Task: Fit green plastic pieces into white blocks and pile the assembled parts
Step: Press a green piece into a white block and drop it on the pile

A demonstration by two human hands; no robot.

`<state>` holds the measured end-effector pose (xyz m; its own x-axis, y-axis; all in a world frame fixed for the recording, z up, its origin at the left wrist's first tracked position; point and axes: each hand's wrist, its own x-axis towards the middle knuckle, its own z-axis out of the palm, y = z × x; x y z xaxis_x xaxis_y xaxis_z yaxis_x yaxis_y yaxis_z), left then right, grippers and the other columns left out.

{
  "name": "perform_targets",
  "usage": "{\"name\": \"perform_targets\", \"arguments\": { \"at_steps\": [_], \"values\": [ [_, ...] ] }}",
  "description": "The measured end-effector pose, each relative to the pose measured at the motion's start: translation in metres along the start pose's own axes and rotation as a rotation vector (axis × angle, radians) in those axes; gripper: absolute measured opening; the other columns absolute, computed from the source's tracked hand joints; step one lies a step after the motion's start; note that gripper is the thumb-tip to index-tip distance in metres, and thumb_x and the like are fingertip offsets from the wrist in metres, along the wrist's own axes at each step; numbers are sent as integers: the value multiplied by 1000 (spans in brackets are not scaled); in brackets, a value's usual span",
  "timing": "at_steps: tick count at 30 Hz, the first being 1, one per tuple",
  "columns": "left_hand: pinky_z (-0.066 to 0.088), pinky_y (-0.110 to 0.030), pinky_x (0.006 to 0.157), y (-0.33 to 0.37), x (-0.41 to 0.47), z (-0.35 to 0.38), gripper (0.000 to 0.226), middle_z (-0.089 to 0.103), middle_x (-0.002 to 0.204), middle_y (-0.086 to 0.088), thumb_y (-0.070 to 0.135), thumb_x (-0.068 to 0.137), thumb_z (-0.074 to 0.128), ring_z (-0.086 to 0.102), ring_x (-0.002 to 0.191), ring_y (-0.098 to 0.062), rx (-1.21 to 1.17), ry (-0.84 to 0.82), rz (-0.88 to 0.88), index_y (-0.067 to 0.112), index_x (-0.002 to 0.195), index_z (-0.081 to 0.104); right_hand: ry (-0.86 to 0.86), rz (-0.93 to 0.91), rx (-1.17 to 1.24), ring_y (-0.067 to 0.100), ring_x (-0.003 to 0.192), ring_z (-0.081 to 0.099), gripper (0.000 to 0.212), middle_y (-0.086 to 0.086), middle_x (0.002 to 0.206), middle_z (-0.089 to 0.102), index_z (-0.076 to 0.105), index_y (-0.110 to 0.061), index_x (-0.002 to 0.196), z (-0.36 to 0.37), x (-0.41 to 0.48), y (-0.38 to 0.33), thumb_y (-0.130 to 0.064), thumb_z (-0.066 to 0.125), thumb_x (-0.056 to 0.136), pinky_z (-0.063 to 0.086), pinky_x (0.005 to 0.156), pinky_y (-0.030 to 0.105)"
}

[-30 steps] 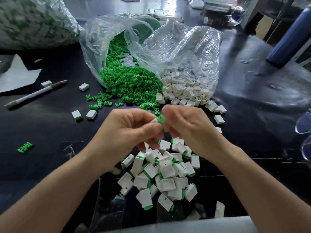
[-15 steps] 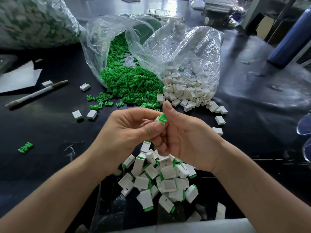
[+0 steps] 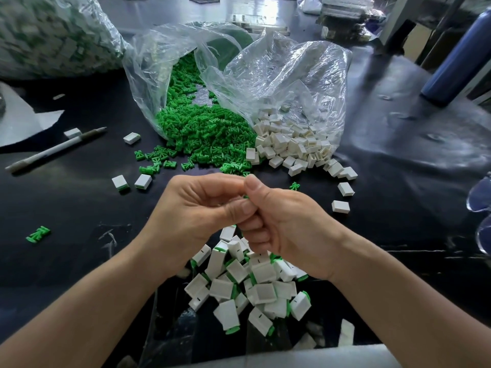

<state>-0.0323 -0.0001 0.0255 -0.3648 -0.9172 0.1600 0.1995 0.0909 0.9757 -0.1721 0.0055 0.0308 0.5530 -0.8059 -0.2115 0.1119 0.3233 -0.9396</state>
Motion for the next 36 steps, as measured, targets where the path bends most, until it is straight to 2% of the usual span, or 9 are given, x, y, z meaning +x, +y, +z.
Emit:
{"name": "perform_targets", "arguments": {
  "at_steps": [5,7,9,13,18,22,27,33,36],
  "values": [
    [52,-22,56,0,0,0,19,68,71,-6,5,62,65,64,59,-14,6,-1,-9,-1,79,70,46,19,-13,6,48,22,39,-6,55,26,62,-21,61,2,-2,2,-47,39,80,19,48,21],
    [53,-22,56,0,0,1,21,69,75,-7,6,60,66,64,60,-15,-8,16,-21,-1,79,70,91,39,-20,6,48,22,44,-7,54,26,59,-6,76,1,-1,4,-41,36,91,18,48,22],
    [54,-23,56,0,-1,1,25,71,80,-6,10,56,68,65,63,-18,-13,35,-35,1,79,71,124,23,-17,6,47,23,34,-8,53,27,51,-9,83,3,0,6,-37,35,95,20,47,20],
    [56,-28,54,2,-1,1,27,66,74,-19,14,58,67,62,60,-25,-34,31,-48,3,82,71,66,-43,43,6,50,26,40,-7,56,30,66,-27,62,4,2,3,-49,38,81,25,47,17],
    [52,-25,51,3,-1,0,31,66,58,-9,12,57,74,61,50,-16,-21,67,-83,7,87,73,-39,48,127,5,52,30,41,-6,58,36,49,-12,97,-4,1,-3,-45,38,77,27,51,19],
    [53,-24,56,2,0,-3,23,71,68,-10,10,67,64,66,58,-17,-51,71,-120,11,87,75,-26,36,127,7,52,30,27,-5,57,36,44,-15,78,-6,0,-4,-42,42,75,26,52,20],
    [55,-27,58,4,0,-2,21,71,81,-20,7,67,61,66,61,-21,-55,81,-120,6,83,75,-16,22,109,7,53,35,22,-4,57,41,51,-15,81,-9,0,-4,-37,52,83,31,51,17],
    [56,-36,57,2,0,-2,21,66,67,-21,2,67,58,60,56,-33,-54,66,-110,-5,84,70,1,-12,-24,8,57,38,42,-5,58,46,52,-6,90,-9,0,-1,-44,41,77,34,51,16],
    [57,-35,58,5,0,-1,21,68,69,-23,1,67,57,62,57,-36,-49,49,-117,-6,82,69,30,-33,-197,10,58,35,67,-3,61,43,50,17,101,-7,0,-1,-45,37,79,33,53,18]
  ]
}}
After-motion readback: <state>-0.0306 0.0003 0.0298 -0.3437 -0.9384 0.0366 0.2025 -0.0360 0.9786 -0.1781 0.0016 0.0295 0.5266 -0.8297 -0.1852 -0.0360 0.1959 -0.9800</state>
